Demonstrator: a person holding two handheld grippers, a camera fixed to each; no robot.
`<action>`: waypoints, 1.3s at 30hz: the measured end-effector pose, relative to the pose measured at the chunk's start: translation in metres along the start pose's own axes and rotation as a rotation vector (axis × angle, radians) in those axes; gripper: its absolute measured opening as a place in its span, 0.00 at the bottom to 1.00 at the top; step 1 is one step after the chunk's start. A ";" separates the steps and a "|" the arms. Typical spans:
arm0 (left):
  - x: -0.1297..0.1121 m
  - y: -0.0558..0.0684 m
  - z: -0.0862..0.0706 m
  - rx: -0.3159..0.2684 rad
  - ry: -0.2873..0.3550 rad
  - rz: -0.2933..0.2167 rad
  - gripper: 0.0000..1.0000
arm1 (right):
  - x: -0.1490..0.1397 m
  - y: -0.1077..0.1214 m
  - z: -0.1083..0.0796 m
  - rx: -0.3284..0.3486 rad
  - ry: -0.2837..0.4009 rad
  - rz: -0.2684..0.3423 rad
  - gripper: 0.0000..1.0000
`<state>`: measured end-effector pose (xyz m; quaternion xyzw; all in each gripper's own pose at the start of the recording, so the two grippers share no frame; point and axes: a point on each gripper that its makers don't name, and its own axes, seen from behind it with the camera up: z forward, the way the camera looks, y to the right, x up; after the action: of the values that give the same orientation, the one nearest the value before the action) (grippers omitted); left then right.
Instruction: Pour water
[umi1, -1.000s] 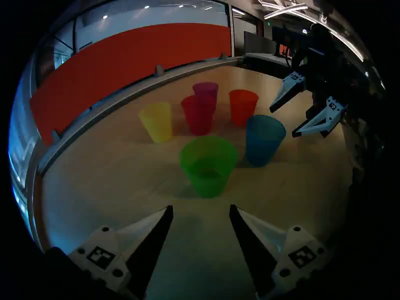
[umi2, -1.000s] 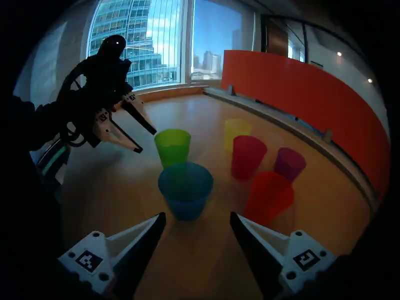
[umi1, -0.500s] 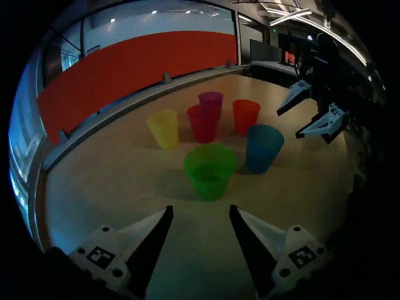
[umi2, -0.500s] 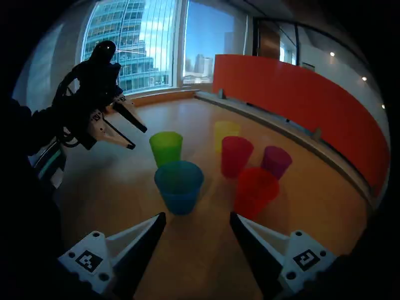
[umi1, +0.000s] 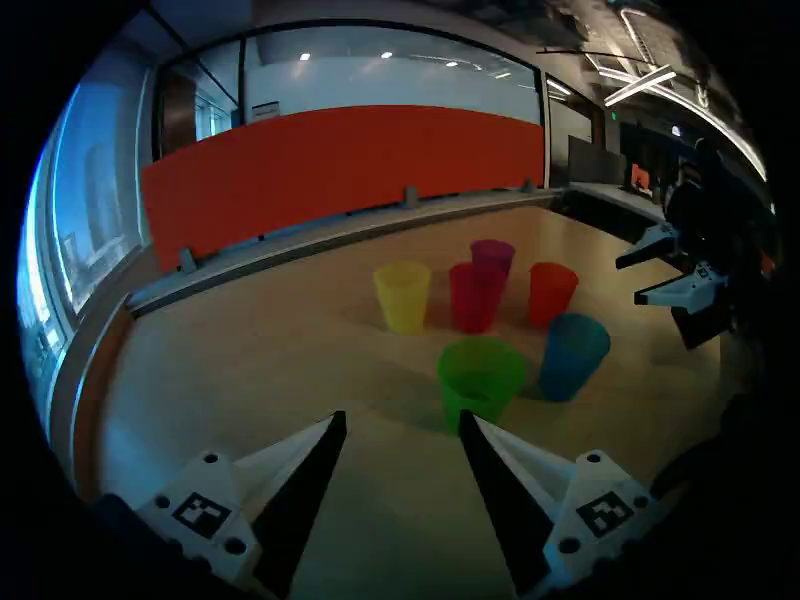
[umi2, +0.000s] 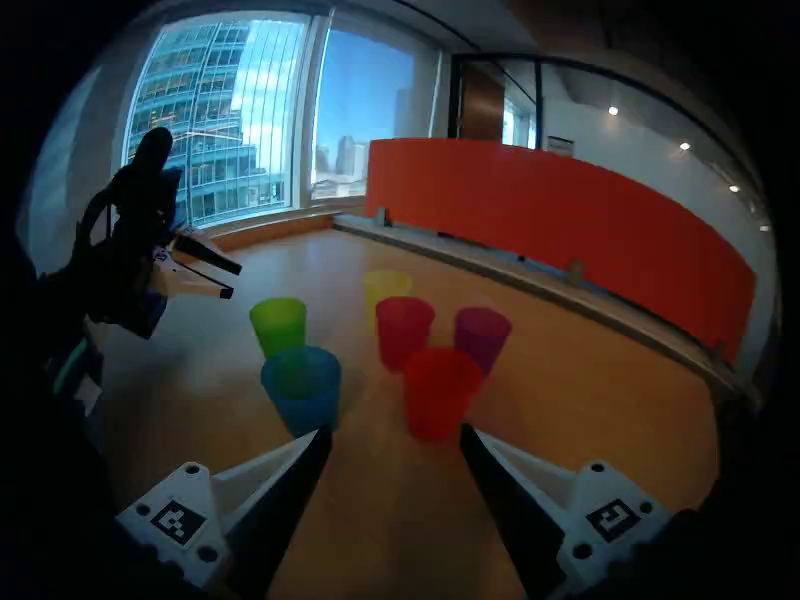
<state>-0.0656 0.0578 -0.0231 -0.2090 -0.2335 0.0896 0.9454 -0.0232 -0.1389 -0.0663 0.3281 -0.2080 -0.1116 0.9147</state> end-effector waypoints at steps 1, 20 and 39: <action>0.002 -0.003 -0.001 0.013 0.012 -0.010 0.83 | 0.002 0.003 -0.002 -0.017 0.012 0.007 0.99; 0.048 -0.033 -0.024 0.195 0.251 -0.109 0.83 | 0.034 0.057 -0.026 -0.295 0.204 0.133 0.99; 0.074 -0.048 -0.039 0.297 0.394 -0.158 0.83 | 0.074 0.113 -0.062 -0.512 0.408 0.245 0.99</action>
<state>0.0212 0.0205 -0.0040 -0.0626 -0.0445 0.0064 0.9970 0.0779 -0.0441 -0.0137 0.0760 -0.0242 0.0184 0.9966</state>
